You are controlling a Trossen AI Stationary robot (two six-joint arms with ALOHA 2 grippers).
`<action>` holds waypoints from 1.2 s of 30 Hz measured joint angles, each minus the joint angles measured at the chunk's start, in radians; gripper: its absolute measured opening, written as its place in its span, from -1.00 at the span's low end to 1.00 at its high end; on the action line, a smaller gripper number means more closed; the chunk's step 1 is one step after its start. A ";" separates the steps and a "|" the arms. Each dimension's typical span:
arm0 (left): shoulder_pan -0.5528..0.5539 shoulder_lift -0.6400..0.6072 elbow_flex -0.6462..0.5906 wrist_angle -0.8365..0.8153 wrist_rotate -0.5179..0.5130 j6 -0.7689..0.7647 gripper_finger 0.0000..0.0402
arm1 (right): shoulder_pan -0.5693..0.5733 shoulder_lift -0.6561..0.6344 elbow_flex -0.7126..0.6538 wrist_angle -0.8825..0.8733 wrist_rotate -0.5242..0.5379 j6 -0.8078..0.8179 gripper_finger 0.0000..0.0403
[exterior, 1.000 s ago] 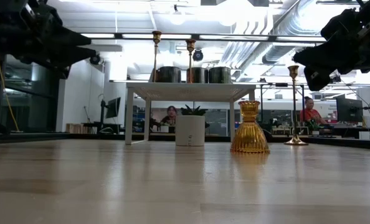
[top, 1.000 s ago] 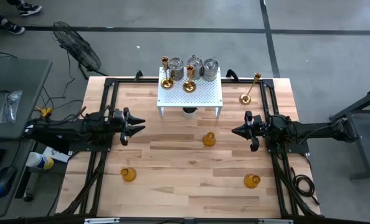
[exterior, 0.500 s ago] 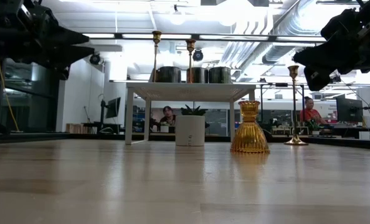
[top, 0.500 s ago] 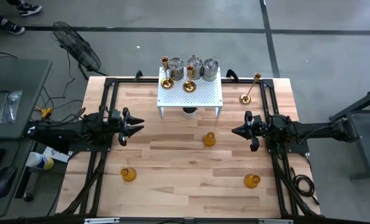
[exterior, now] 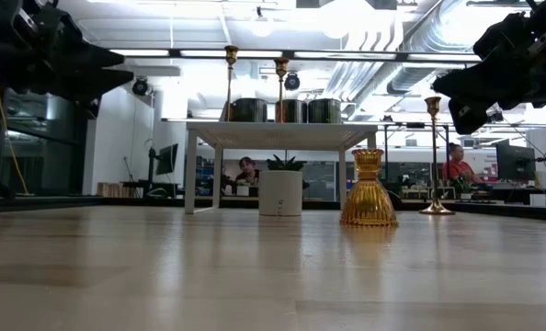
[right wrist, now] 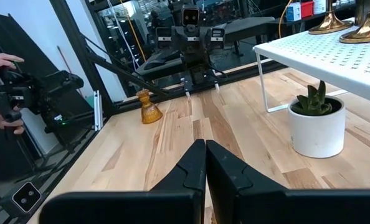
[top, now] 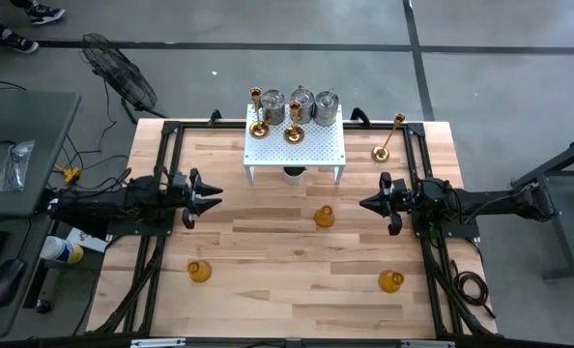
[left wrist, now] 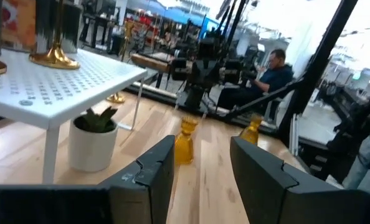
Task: Pick & Place candle stick holders
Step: Put the gold candlestick holder on the shelf
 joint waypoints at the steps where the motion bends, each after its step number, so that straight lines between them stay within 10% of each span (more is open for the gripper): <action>1: 0.000 0.000 0.000 -0.007 0.000 0.003 -0.24 | 0.000 0.000 0.000 0.000 0.000 0.000 -0.98; 36: 0.000 0.000 0.000 -0.063 0.105 0.127 -0.24 | 0.000 0.000 0.000 0.000 0.000 0.000 -0.99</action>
